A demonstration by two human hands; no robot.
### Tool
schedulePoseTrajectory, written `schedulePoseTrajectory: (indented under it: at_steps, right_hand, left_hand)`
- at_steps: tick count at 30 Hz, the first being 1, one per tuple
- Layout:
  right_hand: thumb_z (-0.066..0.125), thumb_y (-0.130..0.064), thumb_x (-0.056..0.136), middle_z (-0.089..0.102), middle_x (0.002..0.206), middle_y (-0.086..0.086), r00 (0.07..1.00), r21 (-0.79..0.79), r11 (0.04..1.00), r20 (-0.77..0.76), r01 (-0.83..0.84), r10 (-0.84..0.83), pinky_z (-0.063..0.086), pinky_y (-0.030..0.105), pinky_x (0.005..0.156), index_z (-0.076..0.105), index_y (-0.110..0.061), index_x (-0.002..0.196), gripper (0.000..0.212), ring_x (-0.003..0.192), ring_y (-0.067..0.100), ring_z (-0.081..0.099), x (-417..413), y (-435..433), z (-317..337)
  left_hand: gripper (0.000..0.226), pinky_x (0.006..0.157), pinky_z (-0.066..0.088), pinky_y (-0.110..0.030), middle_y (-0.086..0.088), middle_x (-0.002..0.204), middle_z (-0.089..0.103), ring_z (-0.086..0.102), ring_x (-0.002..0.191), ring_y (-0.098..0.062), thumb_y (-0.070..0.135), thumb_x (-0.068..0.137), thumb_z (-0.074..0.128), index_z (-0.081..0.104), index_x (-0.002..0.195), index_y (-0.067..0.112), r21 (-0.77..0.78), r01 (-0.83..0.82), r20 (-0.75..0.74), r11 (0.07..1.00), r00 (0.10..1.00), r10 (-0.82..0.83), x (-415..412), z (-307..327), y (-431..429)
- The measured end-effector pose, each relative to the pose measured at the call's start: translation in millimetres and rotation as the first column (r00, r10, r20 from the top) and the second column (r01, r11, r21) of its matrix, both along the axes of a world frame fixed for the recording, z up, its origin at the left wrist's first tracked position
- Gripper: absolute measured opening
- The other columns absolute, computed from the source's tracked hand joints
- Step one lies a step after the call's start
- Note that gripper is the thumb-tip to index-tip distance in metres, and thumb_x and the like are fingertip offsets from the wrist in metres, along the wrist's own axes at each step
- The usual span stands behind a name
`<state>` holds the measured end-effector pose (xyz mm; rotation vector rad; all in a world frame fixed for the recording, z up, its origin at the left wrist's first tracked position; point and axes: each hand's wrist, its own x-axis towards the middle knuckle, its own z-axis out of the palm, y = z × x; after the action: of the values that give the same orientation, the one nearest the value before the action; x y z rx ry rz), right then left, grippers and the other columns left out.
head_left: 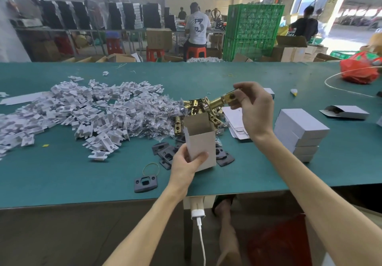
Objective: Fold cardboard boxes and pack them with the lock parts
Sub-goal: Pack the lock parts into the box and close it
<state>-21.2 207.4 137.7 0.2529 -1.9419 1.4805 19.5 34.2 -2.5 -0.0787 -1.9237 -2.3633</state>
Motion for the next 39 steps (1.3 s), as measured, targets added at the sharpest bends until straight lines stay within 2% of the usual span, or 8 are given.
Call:
schedulePoseTrajectory:
  at_steps: [7, 13, 16, 26, 30, 33, 36, 39]
  right_hand:
    - [0.059, 0.006, 0.095, 0.069, 0.087, 0.006, 0.997, 0.324, 0.944, -0.013, -0.067, 0.076, 0.051, 0.014, 0.064, 0.072, -0.006, 0.103, 0.02, 0.069, 0.005, 0.065, 22, -18, 18]
    - [0.058, 0.018, 0.089, 0.068, 0.1, 0.004, 0.995, 0.734, 0.672, 0.078, -0.099, 0.061, 0.059, 0.037, 0.075, 0.074, -0.009, 0.104, 0.036, 0.085, 0.011, 0.068, 31, -28, 12]
    - [0.064, 0.001, 0.094, 0.061, 0.103, 0.005, 0.989, 0.815, 0.561, 0.125, -0.144, 0.073, 0.055, 0.036, 0.074, 0.076, -0.011, 0.102, 0.019, 0.087, 0.023, 0.067, 35, -35, 10]
    - [0.062, 0.002, 0.092, 0.037, 0.105, 0.009, 0.995, 0.975, 0.216, 0.075, -0.059, -0.067, 0.049, 0.035, 0.053, 0.053, -0.006, 0.089, 0.012, 0.062, 0.027, 0.057, 55, -52, -2]
    - [0.065, 0.0, 0.091, 0.045, 0.111, 0.012, 0.985, 0.976, 0.171, 0.152, -0.136, -0.081, 0.041, 0.033, 0.06, 0.059, -0.005, 0.105, 0.016, 0.078, 0.033, 0.063, 54, -58, -4]
    - [0.074, 0.006, 0.08, 0.049, 0.116, 0.012, 0.965, 0.962, 0.154, 0.242, -0.225, -0.099, 0.032, 0.027, 0.05, 0.063, -0.006, 0.109, 0.033, 0.081, 0.033, 0.061, 52, -56, -2]
    - [0.072, 0.011, 0.074, 0.051, 0.117, 0.009, 0.954, 0.954, 0.121, 0.286, -0.275, -0.087, 0.02, 0.022, 0.039, 0.061, -0.012, 0.096, 0.034, 0.084, 0.032, 0.06, 46, -53, 1]
    - [0.055, 0.016, 0.083, 0.047, 0.102, 0.006, 0.961, 0.955, 0.141, 0.271, -0.261, -0.059, 0.023, 0.025, 0.046, 0.051, -0.015, 0.088, 0.032, 0.078, 0.031, 0.051, 35, -53, -4]
  left_hand:
    - [0.042, 0.081, 0.057, -0.023, 0.0, 0.109, 0.078, 0.073, 0.103, -0.016, 0.032, 0.078, 0.086, 0.071, 0.114, 0.017, -0.043, 0.07, -0.02, 0.997, 0.997, -0.071, 2, 3, -1]
    - [0.037, 0.086, 0.058, -0.028, 0.0, 0.111, 0.077, 0.071, 0.107, -0.018, 0.017, 0.082, 0.086, 0.07, 0.116, 0.02, -0.042, 0.087, -0.009, 0.995, 0.996, -0.088, 1, 1, -2]
    - [0.039, 0.083, 0.057, -0.025, 0.0, 0.11, 0.078, 0.072, 0.104, -0.014, 0.01, 0.082, 0.087, 0.07, 0.115, 0.02, -0.046, 0.1, -0.008, 0.994, 0.995, -0.101, -1, -1, -2]
    - [0.035, 0.076, 0.054, -0.019, 0.005, 0.099, 0.077, 0.072, 0.093, -0.008, 0.01, 0.081, 0.088, 0.069, 0.11, 0.015, -0.084, 0.103, 0.006, 0.991, 0.995, -0.103, -4, -4, -2]
    - [0.032, 0.073, 0.053, -0.015, 0.011, 0.092, 0.076, 0.07, 0.087, -0.002, 0.01, 0.082, 0.087, 0.069, 0.107, 0.017, -0.1, 0.106, 0.006, 0.989, 0.994, -0.106, -3, -4, -3]
    - [0.033, 0.074, 0.053, -0.017, 0.01, 0.094, 0.076, 0.07, 0.089, -0.004, 0.011, 0.082, 0.087, 0.069, 0.108, 0.016, -0.108, 0.103, 0.004, 0.989, 0.995, -0.103, -2, -4, -3]
    - [0.034, 0.075, 0.054, -0.019, 0.007, 0.098, 0.077, 0.071, 0.093, -0.008, 0.011, 0.083, 0.087, 0.068, 0.112, 0.015, -0.104, 0.092, 0.011, 0.99, 0.996, -0.091, -3, -4, -3]
    - [0.033, 0.076, 0.055, -0.02, 0.005, 0.103, 0.077, 0.072, 0.096, -0.009, 0.016, 0.087, 0.084, 0.068, 0.115, 0.018, -0.101, 0.082, 0.016, 0.992, 0.997, -0.08, -3, -4, -2]
